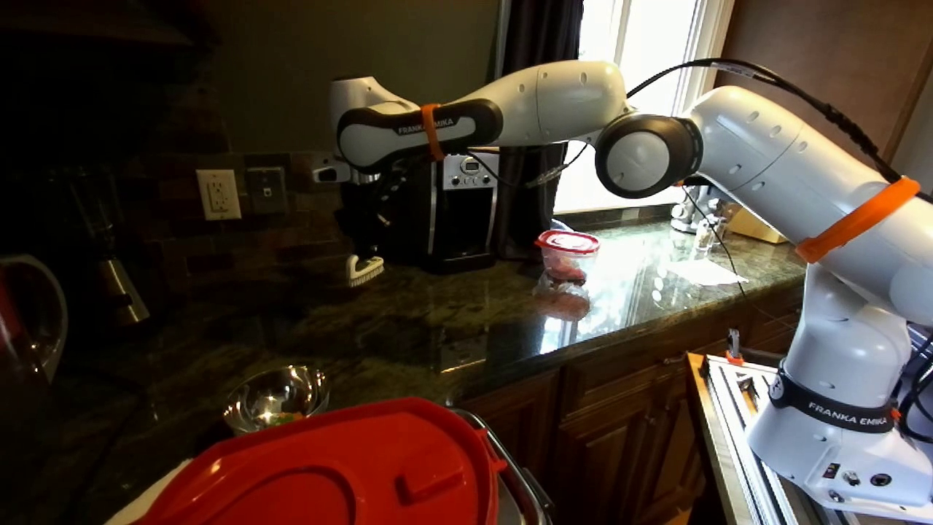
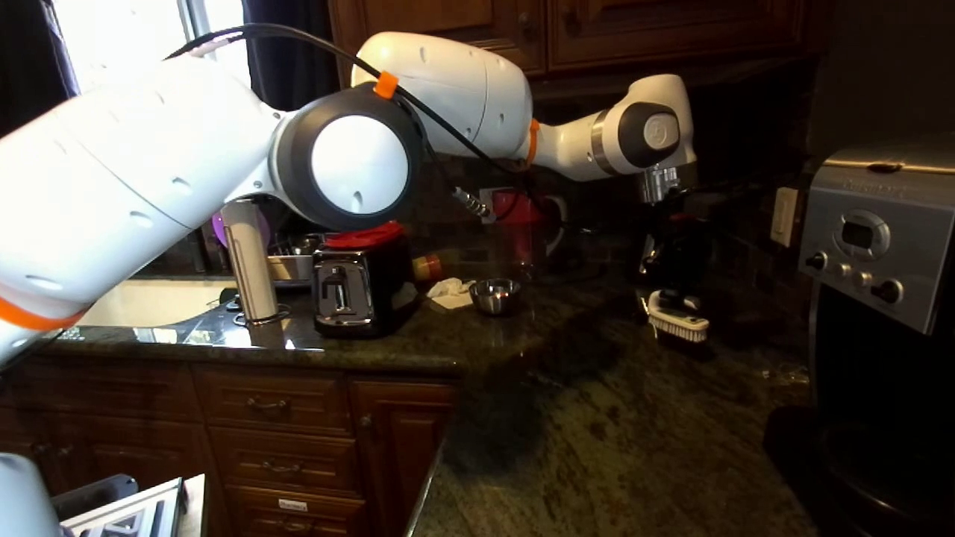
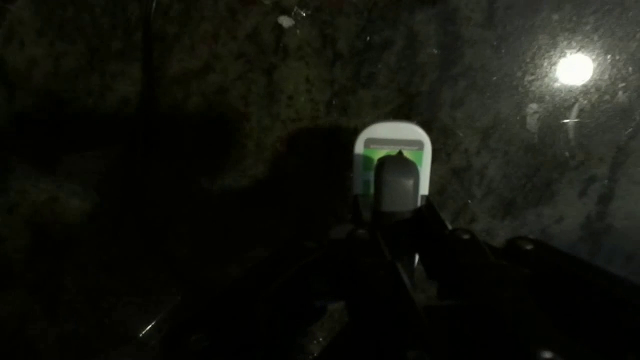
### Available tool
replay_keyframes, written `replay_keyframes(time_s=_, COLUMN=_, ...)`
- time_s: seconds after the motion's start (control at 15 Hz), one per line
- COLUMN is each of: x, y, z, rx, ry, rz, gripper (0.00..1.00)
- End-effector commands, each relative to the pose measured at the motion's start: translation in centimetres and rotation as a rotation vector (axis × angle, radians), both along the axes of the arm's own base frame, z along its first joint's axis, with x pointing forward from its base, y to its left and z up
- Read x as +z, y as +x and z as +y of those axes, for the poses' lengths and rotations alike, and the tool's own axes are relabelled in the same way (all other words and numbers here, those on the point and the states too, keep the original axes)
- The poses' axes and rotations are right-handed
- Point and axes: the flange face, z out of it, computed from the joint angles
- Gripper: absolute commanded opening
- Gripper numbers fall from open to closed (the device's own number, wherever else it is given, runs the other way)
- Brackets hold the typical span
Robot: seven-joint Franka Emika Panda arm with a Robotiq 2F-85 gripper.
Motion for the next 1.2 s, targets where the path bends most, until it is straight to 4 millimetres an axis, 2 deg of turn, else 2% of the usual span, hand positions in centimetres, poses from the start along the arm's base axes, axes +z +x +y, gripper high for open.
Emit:
replay_keyframes(time_s=0.0, x=0.0, y=0.0, z=0.1, rx=0.000, ry=0.000, rz=-0.001, gripper=0.23)
replay_keyframes(time_s=0.33, x=0.3, y=0.0, z=-0.4, rx=-0.006, ry=-0.002, rz=-0.006, gripper=0.23)
replay_keyframes(time_s=0.4, x=0.2, y=0.0, z=0.1, rx=0.017, ry=-0.008, rz=-0.006, gripper=0.06)
replay_keyframes(time_s=0.67, x=-0.2, y=-0.7, z=0.8, rx=0.152, ry=0.012, rz=-0.053, gripper=0.06)
replay_keyframes(time_s=0.93, x=-0.8, y=-1.7, z=0.6, rx=0.324, ry=0.020, rz=-0.097, gripper=0.06)
replay_keyframes(time_s=1.13, x=-0.6, y=-2.8, z=0.5, rx=0.413, ry=0.001, rz=-0.142, gripper=0.06)
